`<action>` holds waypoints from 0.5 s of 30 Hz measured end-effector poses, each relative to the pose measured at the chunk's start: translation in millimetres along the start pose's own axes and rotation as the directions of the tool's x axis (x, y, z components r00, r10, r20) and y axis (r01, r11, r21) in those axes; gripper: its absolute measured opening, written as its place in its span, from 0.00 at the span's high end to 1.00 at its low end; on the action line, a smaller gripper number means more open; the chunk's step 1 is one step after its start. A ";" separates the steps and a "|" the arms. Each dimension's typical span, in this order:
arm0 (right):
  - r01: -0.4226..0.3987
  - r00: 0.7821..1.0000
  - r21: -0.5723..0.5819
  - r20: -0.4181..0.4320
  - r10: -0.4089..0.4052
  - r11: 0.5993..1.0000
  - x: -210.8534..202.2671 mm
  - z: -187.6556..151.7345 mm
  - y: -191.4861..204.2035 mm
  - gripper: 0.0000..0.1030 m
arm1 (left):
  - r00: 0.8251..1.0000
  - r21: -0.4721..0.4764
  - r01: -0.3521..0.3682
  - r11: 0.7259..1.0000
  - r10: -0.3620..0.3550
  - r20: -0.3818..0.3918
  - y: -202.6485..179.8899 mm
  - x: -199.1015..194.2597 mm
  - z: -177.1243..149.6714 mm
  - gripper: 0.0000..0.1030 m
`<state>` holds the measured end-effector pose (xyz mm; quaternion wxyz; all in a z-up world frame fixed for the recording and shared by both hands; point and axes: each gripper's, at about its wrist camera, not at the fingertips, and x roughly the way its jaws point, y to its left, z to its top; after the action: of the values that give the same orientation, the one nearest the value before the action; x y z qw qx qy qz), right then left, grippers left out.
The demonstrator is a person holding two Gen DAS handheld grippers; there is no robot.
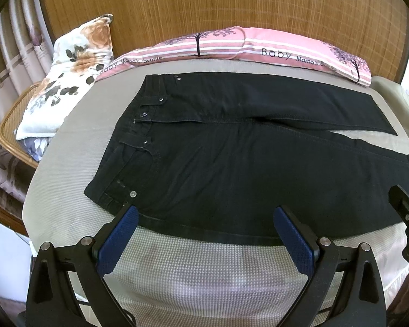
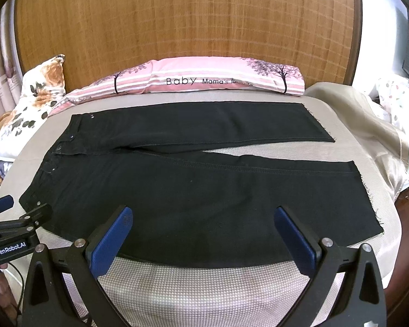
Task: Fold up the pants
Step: 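Grasp the jeans' waistband with the left gripper while the right gripper grasps the waistband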
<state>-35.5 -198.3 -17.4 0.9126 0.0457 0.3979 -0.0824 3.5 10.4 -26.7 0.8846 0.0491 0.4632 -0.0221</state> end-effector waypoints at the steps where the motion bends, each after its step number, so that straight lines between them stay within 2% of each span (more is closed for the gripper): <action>1: -0.001 1.000 0.000 -0.003 0.001 1.000 0.6 0.7 0.3 0.00 | 1.000 -0.002 -0.002 1.000 0.002 -0.001 0.7 0.9 1.0 0.04; 7: -0.045 0.998 0.001 -0.047 0.045 0.999 9.7 7.7 0.3 0.00 | 1.000 -0.033 -0.008 0.999 0.008 -0.003 12.8 8.0 14.5 0.04; 10: -0.070 0.995 0.020 -0.068 0.072 0.997 17.0 12.9 -1.3 0.00 | 1.000 -0.058 -0.019 0.998 0.020 0.016 27.4 13.1 27.2 0.04; 15: -0.106 0.990 0.048 -0.088 0.110 0.993 31.9 25.2 -2.6 0.00 | 1.000 -0.113 0.009 0.994 -0.007 0.023 64.8 29.7 59.0 0.04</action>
<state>3.4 -208.3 -23.8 0.8955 0.0906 0.4340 -0.0392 74.2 68.7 -13.4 0.8911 -0.0034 0.4538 0.0002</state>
